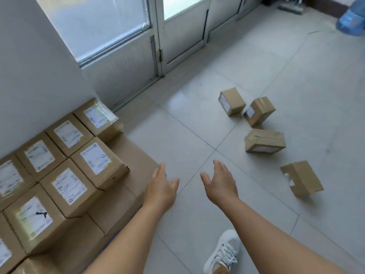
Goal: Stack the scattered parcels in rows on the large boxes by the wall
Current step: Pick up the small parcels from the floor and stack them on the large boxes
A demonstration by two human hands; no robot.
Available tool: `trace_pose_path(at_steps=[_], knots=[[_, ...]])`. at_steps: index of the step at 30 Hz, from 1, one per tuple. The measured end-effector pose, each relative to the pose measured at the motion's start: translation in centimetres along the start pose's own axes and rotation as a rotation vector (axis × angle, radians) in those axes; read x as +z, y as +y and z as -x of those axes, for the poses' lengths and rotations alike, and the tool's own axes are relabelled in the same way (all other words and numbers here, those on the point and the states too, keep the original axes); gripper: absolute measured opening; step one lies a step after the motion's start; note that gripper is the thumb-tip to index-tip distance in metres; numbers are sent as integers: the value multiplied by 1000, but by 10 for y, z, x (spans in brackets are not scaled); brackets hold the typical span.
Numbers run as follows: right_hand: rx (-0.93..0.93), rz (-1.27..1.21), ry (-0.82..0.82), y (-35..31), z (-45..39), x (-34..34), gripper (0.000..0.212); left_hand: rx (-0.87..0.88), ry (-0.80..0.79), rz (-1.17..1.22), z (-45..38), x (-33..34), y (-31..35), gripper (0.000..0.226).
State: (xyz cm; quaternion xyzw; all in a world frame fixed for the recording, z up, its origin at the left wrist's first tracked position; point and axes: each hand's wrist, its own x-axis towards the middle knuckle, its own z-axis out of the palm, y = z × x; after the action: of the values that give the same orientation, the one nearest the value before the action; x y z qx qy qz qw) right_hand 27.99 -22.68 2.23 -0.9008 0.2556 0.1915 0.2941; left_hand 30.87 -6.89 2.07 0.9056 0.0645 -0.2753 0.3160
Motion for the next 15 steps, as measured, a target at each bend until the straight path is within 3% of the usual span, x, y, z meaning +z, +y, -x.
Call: trace_pose_path(at_steps=[15], knots=[[264,-155,111,176,-131,-173,66,188,-123,-200,-101,130,242,72]])
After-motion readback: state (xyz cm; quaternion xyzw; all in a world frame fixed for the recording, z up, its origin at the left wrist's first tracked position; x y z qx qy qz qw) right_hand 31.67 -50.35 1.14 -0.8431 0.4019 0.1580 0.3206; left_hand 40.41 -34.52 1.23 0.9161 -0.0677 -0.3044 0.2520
